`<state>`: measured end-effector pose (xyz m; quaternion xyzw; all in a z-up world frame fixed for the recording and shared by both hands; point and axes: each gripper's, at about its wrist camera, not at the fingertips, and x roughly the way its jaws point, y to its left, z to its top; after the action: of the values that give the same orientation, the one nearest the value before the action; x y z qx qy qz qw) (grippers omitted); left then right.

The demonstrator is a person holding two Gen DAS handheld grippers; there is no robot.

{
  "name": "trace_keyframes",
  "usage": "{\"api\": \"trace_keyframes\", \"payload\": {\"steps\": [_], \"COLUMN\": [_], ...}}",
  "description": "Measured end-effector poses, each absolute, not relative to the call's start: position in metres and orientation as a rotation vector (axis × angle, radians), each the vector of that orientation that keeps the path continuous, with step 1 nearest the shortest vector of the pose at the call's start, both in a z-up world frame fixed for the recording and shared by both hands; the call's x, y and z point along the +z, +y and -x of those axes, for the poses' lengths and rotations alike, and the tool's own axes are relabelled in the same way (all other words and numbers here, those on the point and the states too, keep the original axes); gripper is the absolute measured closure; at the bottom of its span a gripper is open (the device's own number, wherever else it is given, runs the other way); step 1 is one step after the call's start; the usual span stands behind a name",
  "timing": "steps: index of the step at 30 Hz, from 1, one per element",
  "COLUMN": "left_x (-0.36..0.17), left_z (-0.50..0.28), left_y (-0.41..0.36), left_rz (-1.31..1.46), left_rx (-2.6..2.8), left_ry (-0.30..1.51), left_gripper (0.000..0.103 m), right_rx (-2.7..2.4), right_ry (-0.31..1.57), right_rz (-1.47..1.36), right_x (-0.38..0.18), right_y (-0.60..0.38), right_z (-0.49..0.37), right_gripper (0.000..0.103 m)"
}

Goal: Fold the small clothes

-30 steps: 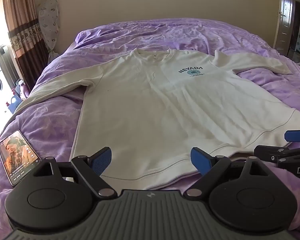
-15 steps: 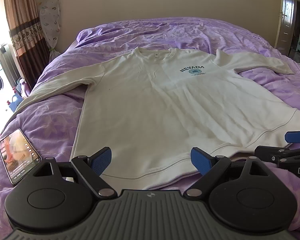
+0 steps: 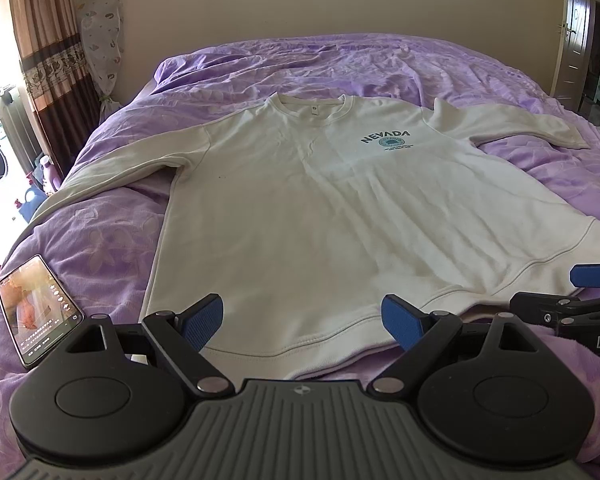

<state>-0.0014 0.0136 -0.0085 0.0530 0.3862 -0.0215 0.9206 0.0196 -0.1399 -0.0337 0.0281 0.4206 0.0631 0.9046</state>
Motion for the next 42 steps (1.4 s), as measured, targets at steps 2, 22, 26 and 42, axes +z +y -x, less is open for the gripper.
{"api": "trace_keyframes", "payload": {"steps": [2, 22, 26, 42], "left_x": [-0.0094, -0.0077, -0.0096, -0.0100], "left_z": [0.0020, 0.0012, 0.0024, -0.0029], "left_y": [0.0153, 0.0133, 0.0175, 0.0160], "left_rz": [-0.110, -0.110, -0.111, -0.110], "left_rx": [-0.044, -0.043, -0.044, -0.039], "left_ry": [0.793, 0.795, 0.794, 0.795], "left_gripper": [0.000, 0.000, 0.000, 0.000], "right_rx": [0.131, 0.132, 0.133, 0.134], "right_ry": [0.869, 0.871, 0.871, 0.872], "right_rz": [-0.059, -0.064, -0.065, -0.068], "right_x": [-0.0328, -0.0366, -0.0360, -0.0358], "right_y": [-0.1406, -0.1393, -0.1398, -0.1401], "right_z": [-0.0200, -0.0169, -0.0171, -0.0172], "right_gripper": [0.021, 0.021, 0.021, 0.021]}}
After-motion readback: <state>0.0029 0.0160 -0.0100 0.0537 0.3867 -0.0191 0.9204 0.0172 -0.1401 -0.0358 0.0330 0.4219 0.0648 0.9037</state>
